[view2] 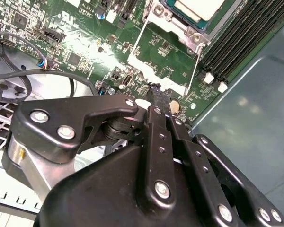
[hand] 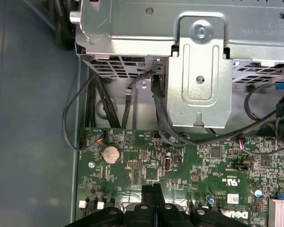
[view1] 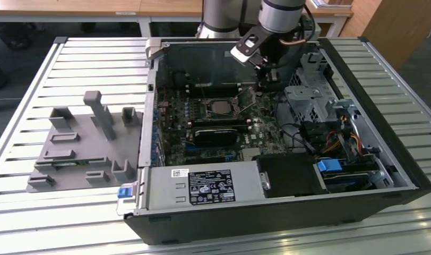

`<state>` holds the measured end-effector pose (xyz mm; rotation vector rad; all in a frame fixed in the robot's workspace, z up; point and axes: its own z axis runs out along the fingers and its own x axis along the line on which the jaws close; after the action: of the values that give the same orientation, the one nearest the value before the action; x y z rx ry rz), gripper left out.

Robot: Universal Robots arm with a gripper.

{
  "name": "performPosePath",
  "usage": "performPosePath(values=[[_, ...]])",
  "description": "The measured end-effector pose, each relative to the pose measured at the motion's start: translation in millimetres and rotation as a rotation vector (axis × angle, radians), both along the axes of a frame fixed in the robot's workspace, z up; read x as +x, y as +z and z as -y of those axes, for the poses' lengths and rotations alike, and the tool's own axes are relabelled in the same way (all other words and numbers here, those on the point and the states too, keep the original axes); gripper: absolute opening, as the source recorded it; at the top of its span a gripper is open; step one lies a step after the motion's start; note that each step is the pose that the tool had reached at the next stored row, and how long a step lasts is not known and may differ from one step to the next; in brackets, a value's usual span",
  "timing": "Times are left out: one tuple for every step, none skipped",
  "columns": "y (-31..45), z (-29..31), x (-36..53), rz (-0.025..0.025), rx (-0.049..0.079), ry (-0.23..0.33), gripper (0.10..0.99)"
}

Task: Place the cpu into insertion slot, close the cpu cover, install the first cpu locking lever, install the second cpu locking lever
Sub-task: 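Close the cpu cover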

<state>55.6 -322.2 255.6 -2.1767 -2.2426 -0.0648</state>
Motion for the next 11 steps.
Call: performPosePath(values=[[-0.3,-0.1,0.9,-0.0008,0.0,0.0,0.11],[-0.5,-0.3,1.8,-0.0013,0.0,0.0,0.11],[-0.8,-0.5,2.5,-0.0018,0.0,0.0,0.11],[-1.1,-0.6,3.2,-0.0022,0.0,0.0,0.11],[-1.3,-0.7,3.8,-0.0026,0.0,0.0,0.11],[-1.7,-0.8,4.5,-0.0031,0.0,0.0,0.11],[-2.2,-0.9,5.1,-0.0037,0.0,0.0,0.11],[-2.6,-1.0,5.7,-0.0043,0.0,0.0,0.11],[-3.1,-1.1,6.3,-0.0048,0.0,0.0,0.11],[-3.6,-1.2,6.9,-0.0054,0.0,0.0,0.11],[-4.1,-1.3,7.5,-0.0059,0.0,0.0,0.11]])
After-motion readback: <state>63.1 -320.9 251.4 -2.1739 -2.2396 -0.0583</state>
